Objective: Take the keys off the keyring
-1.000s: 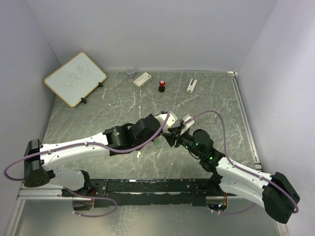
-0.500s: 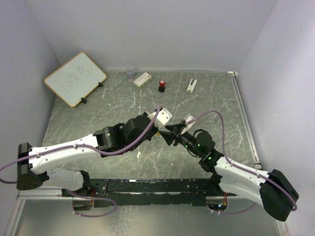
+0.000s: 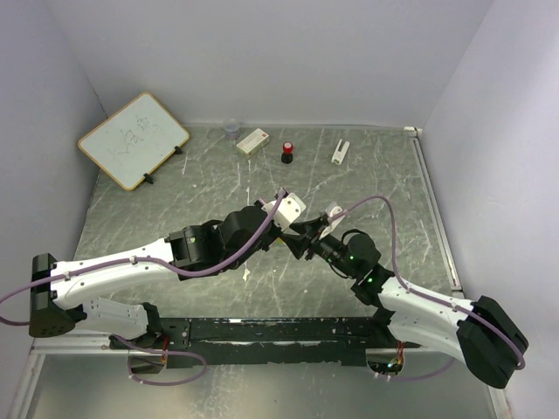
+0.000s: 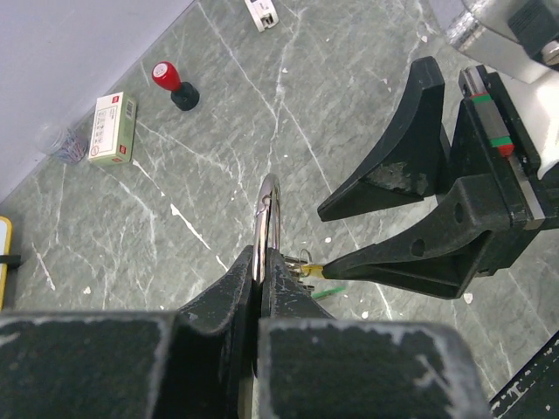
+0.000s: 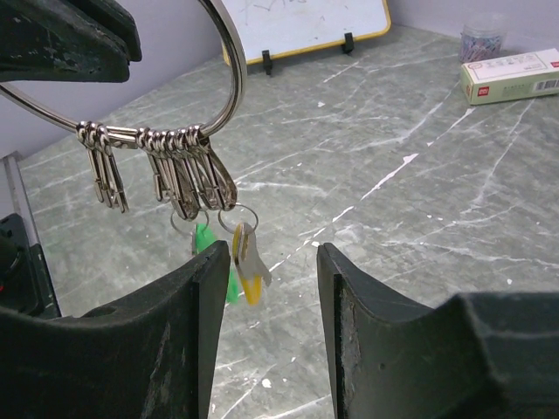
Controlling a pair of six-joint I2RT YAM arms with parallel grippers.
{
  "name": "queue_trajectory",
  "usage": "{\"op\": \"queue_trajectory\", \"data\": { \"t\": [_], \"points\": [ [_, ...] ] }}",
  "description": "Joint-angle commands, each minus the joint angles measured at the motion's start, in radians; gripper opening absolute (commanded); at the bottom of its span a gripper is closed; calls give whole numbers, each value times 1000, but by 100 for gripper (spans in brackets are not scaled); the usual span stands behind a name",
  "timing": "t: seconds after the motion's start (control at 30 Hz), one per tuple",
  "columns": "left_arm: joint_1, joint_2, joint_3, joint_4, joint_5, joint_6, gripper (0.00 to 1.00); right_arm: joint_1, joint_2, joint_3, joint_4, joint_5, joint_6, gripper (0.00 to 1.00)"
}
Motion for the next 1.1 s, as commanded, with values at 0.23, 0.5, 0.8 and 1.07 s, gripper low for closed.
{"op": "queue_trajectory", "data": {
  "t": [0.23,0.5,0.8,1.07],
  "points": [
    [-17,-36,4,41,-13,-12,7,20,42,24,61,-5,1,45],
    [-28,-42,-2,50,-13,-13,7,27,69,34,85,11,-2,45],
    [-45,-52,-1,52,-15,-18,7,35,103,42,117,24,-2,44],
    [-55,-64,0,52,-22,-15,7,42,131,40,151,31,5,43]
  ]
}}
